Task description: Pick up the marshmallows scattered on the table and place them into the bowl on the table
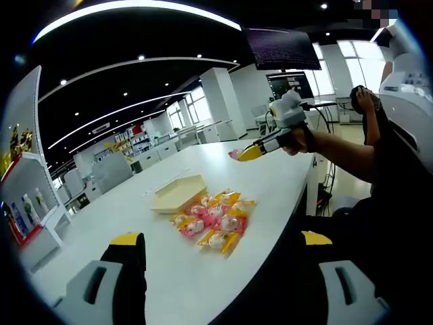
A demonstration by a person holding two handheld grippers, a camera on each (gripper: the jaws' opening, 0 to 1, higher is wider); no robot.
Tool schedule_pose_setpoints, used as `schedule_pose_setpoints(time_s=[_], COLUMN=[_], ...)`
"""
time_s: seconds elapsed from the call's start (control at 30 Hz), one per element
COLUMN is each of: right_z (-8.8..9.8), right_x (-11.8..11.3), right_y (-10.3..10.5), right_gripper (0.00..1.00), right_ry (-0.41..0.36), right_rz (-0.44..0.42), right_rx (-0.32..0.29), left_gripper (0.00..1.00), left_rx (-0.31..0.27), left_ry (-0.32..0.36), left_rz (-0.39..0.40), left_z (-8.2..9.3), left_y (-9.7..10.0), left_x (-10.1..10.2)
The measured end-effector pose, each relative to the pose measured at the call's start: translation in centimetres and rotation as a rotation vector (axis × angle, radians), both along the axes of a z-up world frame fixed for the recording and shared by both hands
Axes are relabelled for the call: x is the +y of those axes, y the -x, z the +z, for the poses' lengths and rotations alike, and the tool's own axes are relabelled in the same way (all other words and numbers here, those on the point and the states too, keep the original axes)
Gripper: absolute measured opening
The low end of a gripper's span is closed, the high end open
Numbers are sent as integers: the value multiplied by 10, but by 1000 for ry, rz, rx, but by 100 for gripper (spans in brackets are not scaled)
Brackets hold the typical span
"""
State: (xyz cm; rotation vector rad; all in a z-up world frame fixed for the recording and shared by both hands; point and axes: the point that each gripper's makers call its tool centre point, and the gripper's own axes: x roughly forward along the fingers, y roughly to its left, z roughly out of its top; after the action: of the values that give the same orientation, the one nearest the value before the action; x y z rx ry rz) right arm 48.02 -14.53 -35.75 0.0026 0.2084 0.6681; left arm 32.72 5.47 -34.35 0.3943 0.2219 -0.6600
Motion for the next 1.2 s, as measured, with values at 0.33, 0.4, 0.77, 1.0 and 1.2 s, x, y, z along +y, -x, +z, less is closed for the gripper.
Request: schedule_pose_setpoints(time_s=[0.33,0.4,0.77,1.0,1.2], right_z=[19,23,30,36,34], right_x=[3,5,18,28,34], right_y=[-11,-14,-24,-36,-43], right_gripper=[18,18,18,18,18], right_ry=[11,15,19,15,18], right_rz=[4,7,31,46,50], right_rx=[-39,-46,-50,-49,-44], left_gripper=[92,92,92,92,91], left_rx=[3,5,-1,-1,-1], left_ry=[-1,-1,-6,-6,-6], left_rz=[0,0,5,6,7], left_z=[-1,-1,2,3,3], left_y=[-2,-2,-1,-1,0], left_x=[-1,-1,3,4,6])
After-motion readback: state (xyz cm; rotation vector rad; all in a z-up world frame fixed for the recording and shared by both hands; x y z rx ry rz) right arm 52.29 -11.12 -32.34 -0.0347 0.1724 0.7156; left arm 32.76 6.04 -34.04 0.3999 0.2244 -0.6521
